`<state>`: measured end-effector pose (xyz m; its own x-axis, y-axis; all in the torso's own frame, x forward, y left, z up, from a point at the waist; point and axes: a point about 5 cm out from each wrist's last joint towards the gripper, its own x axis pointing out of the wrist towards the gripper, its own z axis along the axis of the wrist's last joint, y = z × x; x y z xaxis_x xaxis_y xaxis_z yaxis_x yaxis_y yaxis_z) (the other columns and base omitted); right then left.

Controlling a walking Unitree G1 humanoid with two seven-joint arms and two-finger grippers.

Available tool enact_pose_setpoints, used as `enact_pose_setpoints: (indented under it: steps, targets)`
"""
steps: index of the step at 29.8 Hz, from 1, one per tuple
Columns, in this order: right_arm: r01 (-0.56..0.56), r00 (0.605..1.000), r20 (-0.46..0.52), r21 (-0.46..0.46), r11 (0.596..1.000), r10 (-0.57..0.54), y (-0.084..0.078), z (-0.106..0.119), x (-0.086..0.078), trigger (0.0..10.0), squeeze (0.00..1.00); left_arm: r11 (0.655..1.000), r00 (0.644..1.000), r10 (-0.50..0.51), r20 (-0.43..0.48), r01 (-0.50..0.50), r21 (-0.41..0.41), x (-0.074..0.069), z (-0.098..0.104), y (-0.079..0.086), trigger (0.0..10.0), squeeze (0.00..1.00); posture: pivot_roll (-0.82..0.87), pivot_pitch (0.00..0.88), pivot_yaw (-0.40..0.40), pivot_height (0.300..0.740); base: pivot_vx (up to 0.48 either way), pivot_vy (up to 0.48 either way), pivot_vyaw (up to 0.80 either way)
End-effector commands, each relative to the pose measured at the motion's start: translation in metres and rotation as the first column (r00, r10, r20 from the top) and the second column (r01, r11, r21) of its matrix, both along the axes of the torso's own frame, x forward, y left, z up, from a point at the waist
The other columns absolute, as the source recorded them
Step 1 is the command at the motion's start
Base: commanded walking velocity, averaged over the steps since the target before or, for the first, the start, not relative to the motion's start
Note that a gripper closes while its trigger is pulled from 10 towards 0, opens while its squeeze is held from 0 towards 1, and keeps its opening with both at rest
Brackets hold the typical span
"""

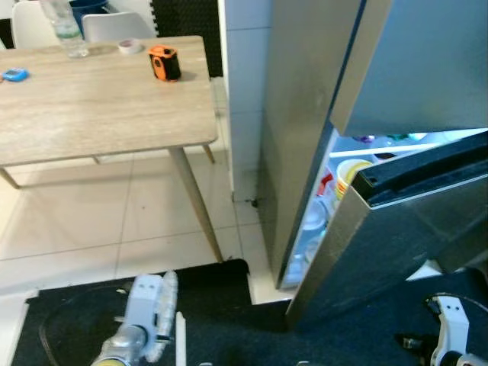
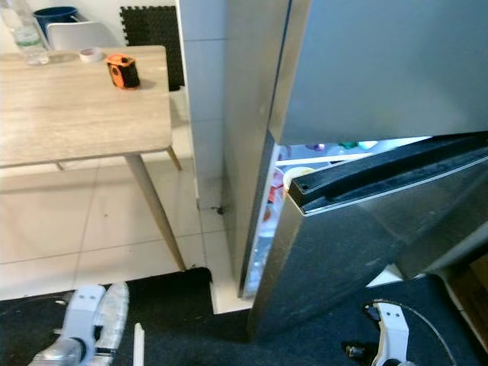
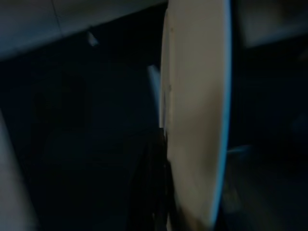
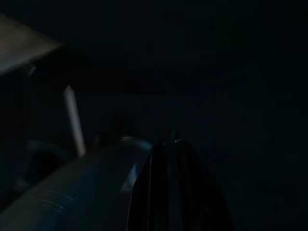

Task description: Restocking fridge

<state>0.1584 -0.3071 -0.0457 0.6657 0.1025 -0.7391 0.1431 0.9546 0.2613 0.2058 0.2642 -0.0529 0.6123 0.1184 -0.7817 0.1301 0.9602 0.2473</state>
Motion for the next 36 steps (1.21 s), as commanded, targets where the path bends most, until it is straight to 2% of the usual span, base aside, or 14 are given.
enact_pose_setpoints:
  steps: [1, 3, 4, 5, 10, 13, 14, 15, 18, 21, 24, 30, 32, 36]
  targets:
    - [0.099, 0.995, -0.022, -0.045, 0.994, -0.100, -0.006, -0.005, -0.009, 10.0, 0.00, 0.995, 0.998, -0.024, 0.055, 0.019, 0.103, 0.012, 0.013, 0.013, 10.0, 0.00, -0.05, 0.059, -0.016, 0.740, 0.000, 0.000, 0.00]
    - [0.179, 0.982, -0.048, -0.106, 0.978, -0.185, -0.010, -0.009, -0.016, 10.0, 0.00, 0.997, 0.972, -0.002, 0.235, -0.015, 0.070, 0.038, 0.032, 0.010, 10.0, 0.00, -0.05, 0.060, -0.014, 0.740, 0.000, 0.000, 0.00]
    - [0.179, 0.982, -0.048, -0.106, 0.978, -0.185, -0.010, -0.009, -0.016, 10.0, 0.00, 0.997, 0.972, -0.002, 0.235, -0.015, 0.070, 0.038, 0.032, 0.010, 10.0, 0.00, -0.05, 0.060, -0.014, 0.740, 0.000, 0.000, 0.00]
    - [0.219, 0.969, -0.083, -0.144, 0.965, -0.232, -0.013, -0.013, -0.024, 10.0, 0.00, 0.996, 0.928, 0.079, 0.364, -0.056, -0.075, 0.055, 0.045, 0.000, 10.0, 0.00, -0.05, 0.060, -0.014, 0.740, 0.000, 0.000, -0.52]
    - [0.222, 0.966, -0.100, -0.156, 0.963, -0.239, -0.013, -0.015, -0.027, 10.0, 0.00, 0.988, 0.910, 0.118, 0.398, -0.066, -0.143, 0.060, 0.049, -0.004, 10.0, 0.00, -0.05, 0.060, -0.014, 0.740, 0.000, 0.000, -0.64]
    - [0.206, 0.951, -0.182, -0.222, 0.953, -0.248, -0.010, -0.023, -0.042, 10.0, 0.00, 0.881, 0.870, 0.175, 0.461, 0.070, -0.468, 0.083, 0.059, -0.052, 10.0, 0.00, -0.04, 0.058, -0.015, 0.740, 0.000, 0.000, -0.75]
    - [0.206, 0.951, -0.182, -0.222, 0.953, -0.248, -0.010, -0.023, -0.042, 10.0, 0.00, 0.881, 0.870, 0.175, 0.461, 0.070, -0.468, 0.083, 0.059, -0.052, 10.0, 0.00, -0.04, 0.058, -0.015, 0.740, 0.000, 0.000, -0.76]
    - [0.210, 0.948, -0.191, -0.227, 0.951, -0.255, -0.008, -0.025, -0.045, 10.0, 0.00, 0.823, 0.863, 0.186, 0.469, 0.124, -0.555, 0.087, 0.062, -0.067, 10.0, 0.00, -0.04, 0.058, -0.015, 0.740, 0.000, 0.000, -0.76]
    - [0.227, 0.941, -0.198, -0.238, 0.944, -0.276, -0.005, -0.028, -0.049, 10.0, 0.00, 0.700, 0.856, 0.178, 0.486, 0.236, -0.674, 0.091, 0.067, -0.095, 10.0, 0.00, -0.05, 0.059, -0.014, 0.740, 0.000, 0.000, -0.76]
    - [0.229, 0.939, -0.201, -0.242, 0.943, -0.280, -0.005, -0.029, -0.050, 10.0, 0.00, 0.665, 0.854, 0.163, 0.495, 0.275, -0.694, 0.090, 0.067, -0.102, 10.0, 0.00, -0.05, 0.058, -0.014, 0.740, 0.000, 0.000, -0.76]
    - [0.245, 0.935, -0.195, -0.246, 0.938, -0.295, -0.005, -0.029, -0.050, 10.0, 0.00, 0.583, 0.852, 0.081, 0.517, 0.380, -0.718, 0.085, 0.067, -0.117, 10.0, 0.00, -0.05, 0.058, -0.014, 0.740, 0.000, 0.000, -0.14]
    - [0.249, 0.938, -0.182, -0.245, 0.937, -0.296, -0.004, -0.029, -0.048, 10.0, 0.00, 0.532, 0.854, -0.016, 0.520, 0.447, -0.719, 0.077, 0.063, -0.125, 10.0, 0.00, -0.05, 0.051, -0.012, 0.740, 0.000, 0.000, 0.00]
    - [0.246, 0.939, -0.182, -0.244, 0.938, -0.293, -0.003, -0.029, -0.047, 10.0, 0.00, 0.496, 0.855, -0.121, 0.505, 0.493, -0.715, 0.067, 0.056, -0.131, 10.0, 0.00, -0.05, 0.049, -0.014, 0.740, 0.000, 0.000, 0.00]
    - [0.243, 0.939, -0.183, -0.245, 0.939, -0.291, -0.002, -0.030, -0.047, 10.0, 0.00, 0.475, 0.849, -0.201, 0.489, 0.521, -0.709, 0.060, 0.051, -0.135, 10.0, 0.00, -0.05, 0.049, -0.014, 0.740, 0.000, 0.000, 0.00]
